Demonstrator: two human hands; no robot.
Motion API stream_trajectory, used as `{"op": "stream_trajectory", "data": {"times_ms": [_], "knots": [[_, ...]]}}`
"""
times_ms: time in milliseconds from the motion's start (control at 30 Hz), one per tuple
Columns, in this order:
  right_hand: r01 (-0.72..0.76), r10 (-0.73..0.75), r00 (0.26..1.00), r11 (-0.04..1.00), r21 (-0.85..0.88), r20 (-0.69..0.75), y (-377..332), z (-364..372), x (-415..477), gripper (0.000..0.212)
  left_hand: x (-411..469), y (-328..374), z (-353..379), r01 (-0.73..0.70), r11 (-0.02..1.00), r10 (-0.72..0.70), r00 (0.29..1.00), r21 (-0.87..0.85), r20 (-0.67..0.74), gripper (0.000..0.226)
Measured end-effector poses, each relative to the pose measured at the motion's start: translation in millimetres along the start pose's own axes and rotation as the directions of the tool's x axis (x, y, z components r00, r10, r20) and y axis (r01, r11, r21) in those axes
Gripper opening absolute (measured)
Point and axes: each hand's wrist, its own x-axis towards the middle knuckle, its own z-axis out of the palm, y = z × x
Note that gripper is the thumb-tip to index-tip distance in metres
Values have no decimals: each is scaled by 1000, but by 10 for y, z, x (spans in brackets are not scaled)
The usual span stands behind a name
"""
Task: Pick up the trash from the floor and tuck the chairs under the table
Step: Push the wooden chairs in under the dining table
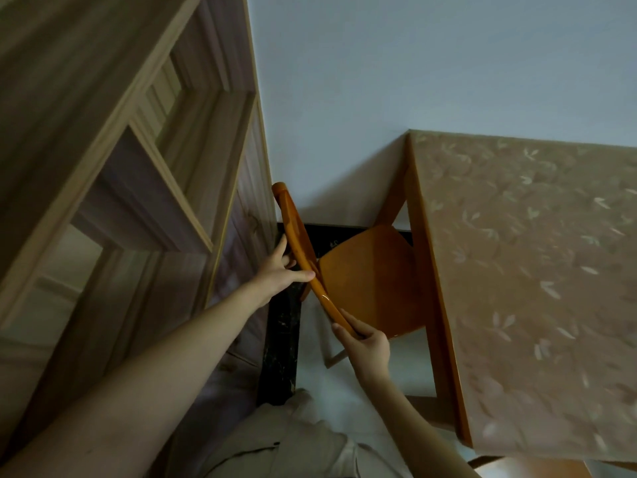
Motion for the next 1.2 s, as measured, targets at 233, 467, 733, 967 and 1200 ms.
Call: {"op": "stream_trajectory", "data": {"times_ms": [233,467,733,967,1200], "knots": [[4,-3,1000,999,34,-30,-117,216,267,40,433,205,-174,6,999,-8,999,42,46,122],[19,-14,998,996,84,-60,-246,427,543,40,795,422,-296,1,997,-7,997,73,83,117],[155,-147,986,982,-107,80,-454,501,796,60,1020,587,-403,-39,993,25,992,112,126,111],[205,-147,936,966,-156,321,-481,319,848,83,830,273,-238,-196,969,207,977,149,-60,92],[317,-206,861,932,-174,466,-433,20,876,88,621,92,-35,-216,972,223,973,97,-66,100]]}}
